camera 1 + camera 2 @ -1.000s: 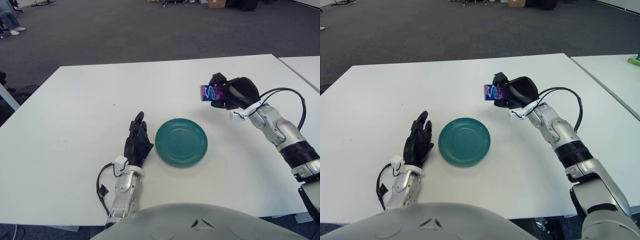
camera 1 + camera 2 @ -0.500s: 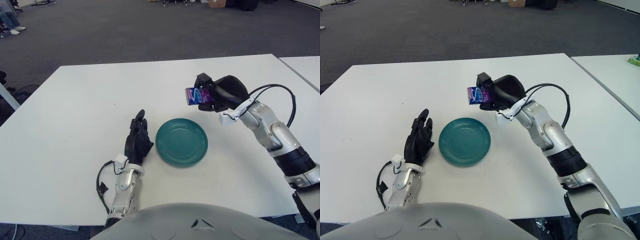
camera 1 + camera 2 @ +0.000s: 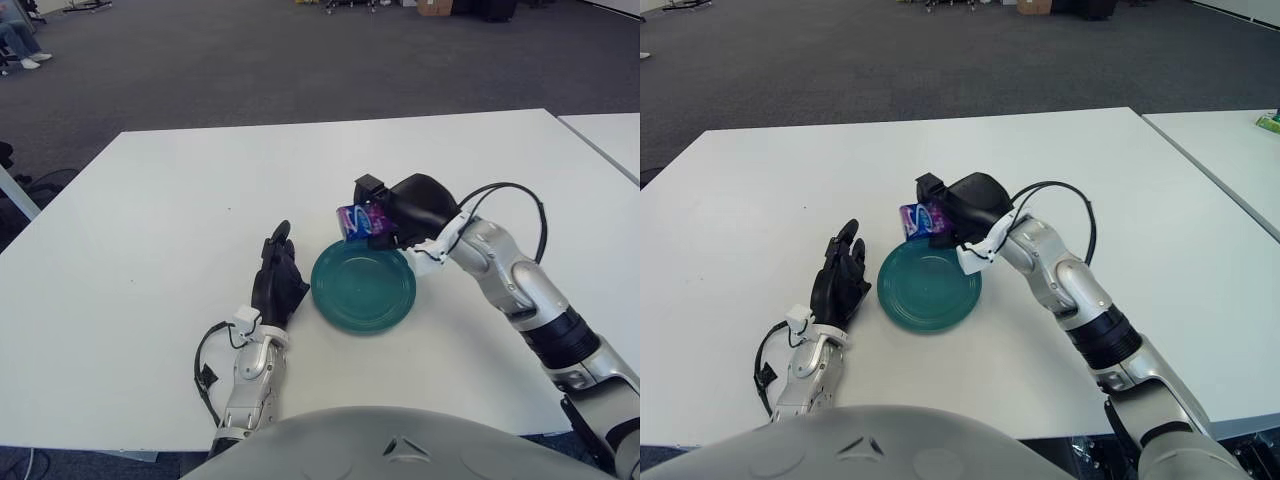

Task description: Put the gum into the plate.

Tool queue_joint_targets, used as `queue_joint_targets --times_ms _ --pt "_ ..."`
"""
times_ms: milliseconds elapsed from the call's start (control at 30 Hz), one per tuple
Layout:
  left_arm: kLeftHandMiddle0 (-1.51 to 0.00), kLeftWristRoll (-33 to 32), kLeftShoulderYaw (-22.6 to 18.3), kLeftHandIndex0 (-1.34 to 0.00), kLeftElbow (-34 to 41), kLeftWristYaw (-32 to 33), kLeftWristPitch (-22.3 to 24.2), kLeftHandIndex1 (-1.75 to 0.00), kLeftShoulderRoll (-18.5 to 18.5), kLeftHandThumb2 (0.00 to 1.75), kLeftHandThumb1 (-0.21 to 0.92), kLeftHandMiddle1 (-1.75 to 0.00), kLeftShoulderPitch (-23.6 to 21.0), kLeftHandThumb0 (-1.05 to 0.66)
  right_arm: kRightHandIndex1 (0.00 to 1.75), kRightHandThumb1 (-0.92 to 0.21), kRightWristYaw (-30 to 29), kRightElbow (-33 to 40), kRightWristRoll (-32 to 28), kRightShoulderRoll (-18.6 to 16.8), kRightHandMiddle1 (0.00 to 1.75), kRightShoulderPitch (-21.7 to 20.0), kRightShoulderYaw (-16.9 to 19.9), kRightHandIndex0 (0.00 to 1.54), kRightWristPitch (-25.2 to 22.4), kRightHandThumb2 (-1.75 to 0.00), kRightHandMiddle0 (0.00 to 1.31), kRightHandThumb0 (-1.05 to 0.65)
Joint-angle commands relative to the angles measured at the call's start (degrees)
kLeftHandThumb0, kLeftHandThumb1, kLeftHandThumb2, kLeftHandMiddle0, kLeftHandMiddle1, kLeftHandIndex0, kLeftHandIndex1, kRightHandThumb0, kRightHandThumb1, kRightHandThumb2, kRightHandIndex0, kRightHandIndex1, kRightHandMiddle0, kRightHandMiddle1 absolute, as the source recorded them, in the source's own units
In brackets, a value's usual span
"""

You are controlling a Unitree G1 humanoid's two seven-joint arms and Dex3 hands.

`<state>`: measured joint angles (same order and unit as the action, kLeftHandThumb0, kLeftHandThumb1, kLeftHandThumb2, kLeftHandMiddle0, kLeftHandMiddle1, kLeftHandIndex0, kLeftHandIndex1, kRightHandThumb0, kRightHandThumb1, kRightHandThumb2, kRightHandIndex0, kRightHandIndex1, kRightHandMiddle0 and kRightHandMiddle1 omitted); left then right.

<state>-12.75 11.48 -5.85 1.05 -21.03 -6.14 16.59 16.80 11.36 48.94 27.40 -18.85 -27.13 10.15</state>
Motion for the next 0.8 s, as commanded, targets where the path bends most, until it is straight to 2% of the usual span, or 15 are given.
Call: queue_joint_targets --times_ms 0,167,267,367,500,567,633,667,700,767 --pt "-0.14 0.2 0.3 0.00 0.6 1.1 0.8 -0.52 -4.2 0.96 0.92 -0.02 1.1 -0.91 1.75 -0.92 1.1 -0.1 0.8 -0.6 1.75 -0.6 -0.8 1.03 0.7 -0.66 0.79 -0.49" --pt "-0.16 -0.8 0.3 0.00 1.1 0.9 0.8 -0.53 -4.2 0.96 0.92 -0.02 1.6 -0.91 1.75 -0.92 1.1 -1.7 0.5 -0.9 1.75 -0.7 -1.3 0.99 2.4 -0.66 0.71 -0.48" --pt "-0.17 -1.3 0.2 0.00 1.1 0.6 0.6 -0.52 -4.1 0.96 0.92 -0.02 1.9 -0.91 1.75 -0.68 0.5 -2.6 0.2 -1.2 1.75 -0.1 -1.3 0.95 3.2 -0.89 0.52 -0.43" --pt "-0.17 -1.1 0.0 0.00 0.8 0.7 0.2 -0.51 -4.1 0.95 0.92 -0.02 1.9 -0.91 1.75 -0.63 -0.3 -2.7 0.6 -1.1 1.75 0.9 -1.2 0.90 3.8 -0.94 0.44 -0.41" --pt "-0.17 -0.5 0.0 0.00 0.5 0.7 -0.1 -0.50 -3.6 0.95 0.92 -0.02 1.8 -0.91 1.75 -0.69 -2.5 -3.8 2.1 -0.9 1.75 2.5 -1.5 0.78 4.6 -0.84 0.35 -0.39" --pt "-0.17 -0.2 0.0 0.00 0.4 0.6 -0.3 -0.50 -3.4 0.95 0.92 -0.01 1.8 -0.91 1.75 -0.83 -3.2 -4.3 2.8 -0.9 1.75 2.9 -1.6 0.68 4.6 -0.65 0.26 -0.37" --pt "-0.16 0.1 0.0 0.00 0.3 0.6 -0.4 -0.50 -3.3 0.95 0.92 -0.01 1.8 -0.91 1.75 -0.87 -2.7 -4.0 3.7 -0.7 1.75 3.1 -1.7 0.63 4.4 -0.58 0.23 -0.36" --pt "-0.16 0.2 0.0 0.00 0.3 0.5 -0.4 -0.50 -3.2 0.96 0.92 -0.01 1.9 -0.91 1.56 -0.89 -2.2 -3.8 4.1 -0.6 1.54 3.1 -1.7 0.50 4.2 -0.64 0.15 -0.47" --pt "-0.16 0.4 0.0 0.00 0.2 0.5 -0.4 -0.50 -3.0 0.96 0.92 -0.01 1.9 -0.91 1.48 -0.90 -1.5 -3.5 4.7 -0.3 1.46 3.1 -1.8 0.45 4.1 -0.66 0.12 -0.51" --pt "-0.15 0.5 0.0 0.00 0.2 0.4 -0.5 -0.48 -2.8 0.96 0.92 -0.01 2.0 -0.91 1.00 -0.91 -0.7 -3.3 5.5 0.0 1.15 3.2 -1.9 0.38 4.1 -0.74 0.05 -0.63"
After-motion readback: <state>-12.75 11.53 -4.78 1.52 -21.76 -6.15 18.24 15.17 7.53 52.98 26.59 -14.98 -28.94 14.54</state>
